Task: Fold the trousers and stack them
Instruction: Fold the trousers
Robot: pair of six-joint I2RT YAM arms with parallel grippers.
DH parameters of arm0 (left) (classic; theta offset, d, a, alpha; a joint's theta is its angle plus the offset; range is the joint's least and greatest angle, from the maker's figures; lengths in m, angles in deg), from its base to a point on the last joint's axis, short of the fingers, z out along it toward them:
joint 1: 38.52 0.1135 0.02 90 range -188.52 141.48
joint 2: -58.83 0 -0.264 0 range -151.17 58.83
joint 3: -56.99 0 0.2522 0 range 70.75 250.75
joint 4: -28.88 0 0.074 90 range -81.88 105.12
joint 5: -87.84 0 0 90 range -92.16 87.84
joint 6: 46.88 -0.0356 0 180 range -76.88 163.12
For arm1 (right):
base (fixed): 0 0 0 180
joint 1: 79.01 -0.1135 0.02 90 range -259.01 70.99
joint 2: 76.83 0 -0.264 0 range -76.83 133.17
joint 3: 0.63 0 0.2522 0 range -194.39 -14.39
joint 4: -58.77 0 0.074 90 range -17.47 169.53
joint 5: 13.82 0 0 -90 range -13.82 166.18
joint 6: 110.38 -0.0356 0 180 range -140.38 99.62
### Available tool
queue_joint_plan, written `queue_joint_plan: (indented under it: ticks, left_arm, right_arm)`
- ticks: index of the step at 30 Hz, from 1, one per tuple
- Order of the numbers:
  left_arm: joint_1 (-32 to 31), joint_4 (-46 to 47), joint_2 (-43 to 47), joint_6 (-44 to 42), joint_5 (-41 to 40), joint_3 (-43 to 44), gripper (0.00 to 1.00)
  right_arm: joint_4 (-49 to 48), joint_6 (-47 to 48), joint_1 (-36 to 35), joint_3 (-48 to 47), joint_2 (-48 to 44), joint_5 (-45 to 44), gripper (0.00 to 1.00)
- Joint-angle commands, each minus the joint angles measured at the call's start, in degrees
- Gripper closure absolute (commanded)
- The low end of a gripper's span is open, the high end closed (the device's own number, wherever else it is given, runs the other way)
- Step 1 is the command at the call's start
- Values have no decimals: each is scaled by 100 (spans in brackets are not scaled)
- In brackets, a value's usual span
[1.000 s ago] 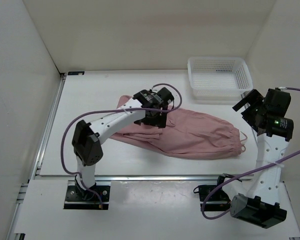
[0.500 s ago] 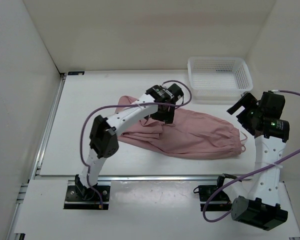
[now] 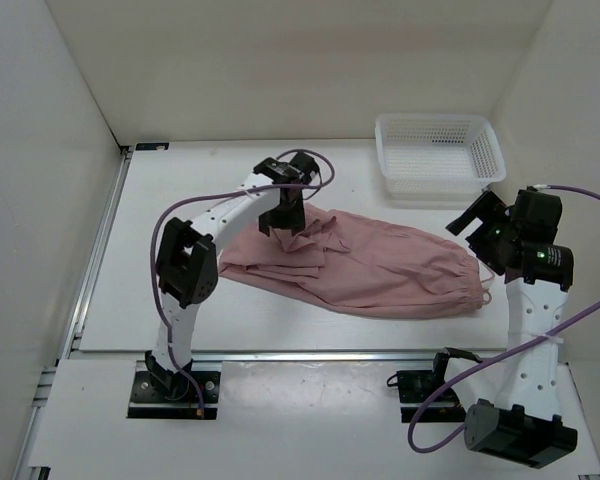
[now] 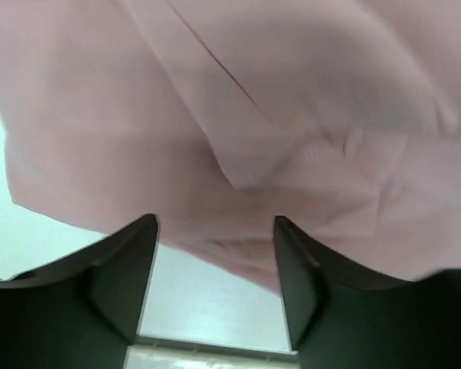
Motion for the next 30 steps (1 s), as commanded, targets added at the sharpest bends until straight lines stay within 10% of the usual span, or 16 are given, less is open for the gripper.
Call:
queue_joint_plan:
  ticks: [1, 8, 15, 22, 30]
  left_arm:
    - [151, 430, 178, 42, 186, 167, 31]
    - [204, 430, -613, -73, 511, 696, 1]
    - [204, 430, -728, -187, 643, 836, 21]
    - [257, 176, -798, -240, 370, 1214, 83]
    - [362, 122, -684, -424, 404, 1862, 90]
  right_arm:
    - [-109, 68, -47, -6, 38, 106, 1]
    - [-109, 68, -153, -6, 38, 168, 1]
    - [-109, 68, -267, -6, 38, 291, 1]
    - [-109, 68, -319, -6, 38, 291, 1]
    - [-162, 16, -320, 117, 38, 361, 1]
